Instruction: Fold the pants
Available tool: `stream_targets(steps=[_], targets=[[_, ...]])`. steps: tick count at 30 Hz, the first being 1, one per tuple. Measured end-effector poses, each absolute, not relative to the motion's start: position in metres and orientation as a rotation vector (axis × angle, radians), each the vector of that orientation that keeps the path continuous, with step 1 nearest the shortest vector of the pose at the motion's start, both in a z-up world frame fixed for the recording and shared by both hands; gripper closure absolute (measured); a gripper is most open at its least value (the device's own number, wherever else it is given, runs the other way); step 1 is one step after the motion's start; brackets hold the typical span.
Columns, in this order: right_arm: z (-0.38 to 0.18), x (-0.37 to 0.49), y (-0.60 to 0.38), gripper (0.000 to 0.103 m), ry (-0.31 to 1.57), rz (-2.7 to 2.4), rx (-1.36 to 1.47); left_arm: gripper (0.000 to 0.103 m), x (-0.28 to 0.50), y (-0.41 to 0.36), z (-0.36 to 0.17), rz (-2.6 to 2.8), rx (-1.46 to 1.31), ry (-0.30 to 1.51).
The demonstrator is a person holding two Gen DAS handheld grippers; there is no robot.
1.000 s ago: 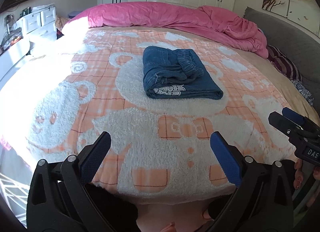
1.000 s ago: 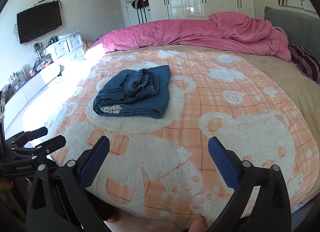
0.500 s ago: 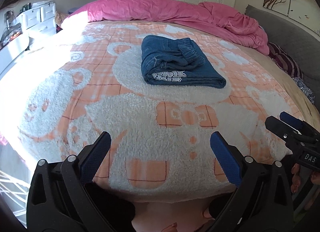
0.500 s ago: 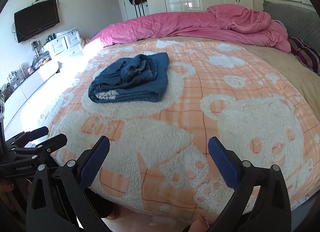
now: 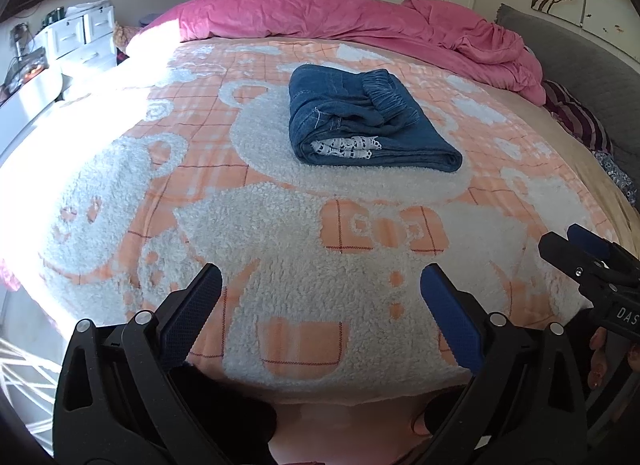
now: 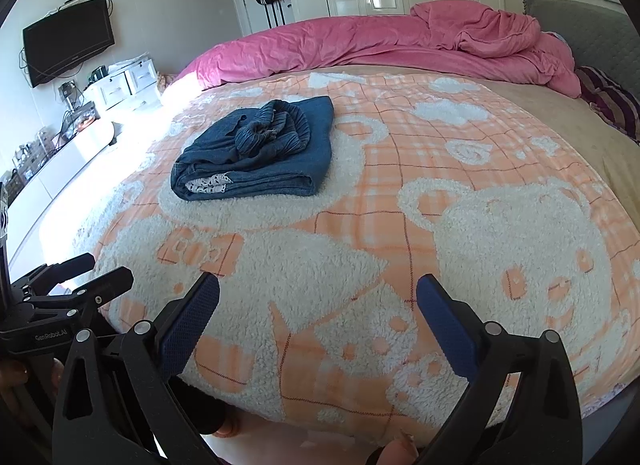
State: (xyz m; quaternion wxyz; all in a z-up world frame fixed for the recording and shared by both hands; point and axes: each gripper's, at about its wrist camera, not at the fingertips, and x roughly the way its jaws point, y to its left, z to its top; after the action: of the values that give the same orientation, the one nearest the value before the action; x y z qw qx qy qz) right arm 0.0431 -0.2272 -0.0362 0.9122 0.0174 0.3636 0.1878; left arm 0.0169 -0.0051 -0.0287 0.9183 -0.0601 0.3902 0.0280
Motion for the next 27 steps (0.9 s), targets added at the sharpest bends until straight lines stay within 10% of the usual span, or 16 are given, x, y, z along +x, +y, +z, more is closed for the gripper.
stream_targets(steps=[27], targets=[[-0.0328, 0.0415, -0.2244, 0.005, 0.751, 0.392, 0.020, 0.010, 0.0152, -0.0049, -0.0237, 0.048, -0.129, 0.805]])
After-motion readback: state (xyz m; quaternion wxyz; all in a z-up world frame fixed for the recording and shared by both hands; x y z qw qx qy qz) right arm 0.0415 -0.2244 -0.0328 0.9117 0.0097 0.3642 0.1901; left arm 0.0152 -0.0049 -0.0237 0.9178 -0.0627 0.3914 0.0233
